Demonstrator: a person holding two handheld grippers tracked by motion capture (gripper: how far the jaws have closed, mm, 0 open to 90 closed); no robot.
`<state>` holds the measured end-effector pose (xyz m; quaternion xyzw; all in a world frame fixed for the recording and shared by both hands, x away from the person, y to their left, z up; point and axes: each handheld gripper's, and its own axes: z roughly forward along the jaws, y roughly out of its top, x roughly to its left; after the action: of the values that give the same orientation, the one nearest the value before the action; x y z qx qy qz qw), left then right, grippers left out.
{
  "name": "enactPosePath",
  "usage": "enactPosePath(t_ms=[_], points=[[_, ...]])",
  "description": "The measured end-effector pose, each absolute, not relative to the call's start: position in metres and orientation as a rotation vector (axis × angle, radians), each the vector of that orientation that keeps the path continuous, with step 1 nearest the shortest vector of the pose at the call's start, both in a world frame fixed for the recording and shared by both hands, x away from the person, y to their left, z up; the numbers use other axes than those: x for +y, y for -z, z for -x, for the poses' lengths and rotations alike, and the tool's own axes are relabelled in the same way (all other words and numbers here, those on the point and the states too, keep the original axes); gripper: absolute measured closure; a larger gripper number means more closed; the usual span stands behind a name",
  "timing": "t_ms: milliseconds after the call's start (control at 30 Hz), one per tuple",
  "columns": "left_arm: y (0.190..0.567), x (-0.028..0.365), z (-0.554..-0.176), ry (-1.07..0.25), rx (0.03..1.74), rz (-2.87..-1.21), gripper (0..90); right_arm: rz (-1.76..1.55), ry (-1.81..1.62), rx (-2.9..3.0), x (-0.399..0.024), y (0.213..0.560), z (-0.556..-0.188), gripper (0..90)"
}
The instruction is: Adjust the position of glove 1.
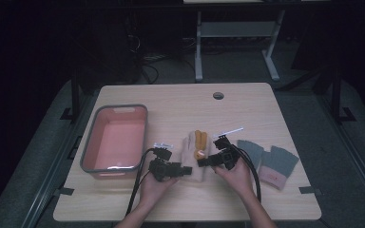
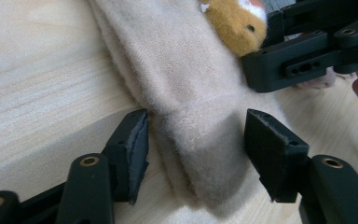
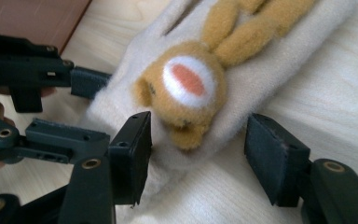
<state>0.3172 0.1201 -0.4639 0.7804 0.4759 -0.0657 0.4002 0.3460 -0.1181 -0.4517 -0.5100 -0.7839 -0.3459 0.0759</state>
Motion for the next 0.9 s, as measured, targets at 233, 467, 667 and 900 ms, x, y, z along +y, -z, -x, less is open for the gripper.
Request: enactPosePath(t_ms=[233,467,667,900], points=[[0.464,0.119,-0.319,0.184,1.181,-1.991,47.4,1.570,1.030,-2.307,-0.114,0.458,-0.345,42.6],[0.464,0.119,-0.322,0.215,1.184,-2.002,51.2,1.611,1.105,-2.186,-0.118,0.464,-0.340,50.9],[0.465,0.117,-0.323,0.222,1.190,-1.999,55.2,1.643,1.143,-2.139,-0.113,0.468,-0.338,59.8],[0.465,0.117,-0.325,0.241,1.183,-1.999,57.6,1.645,1.160,-2.118,-0.111,0.471,-0.337,66.0]])
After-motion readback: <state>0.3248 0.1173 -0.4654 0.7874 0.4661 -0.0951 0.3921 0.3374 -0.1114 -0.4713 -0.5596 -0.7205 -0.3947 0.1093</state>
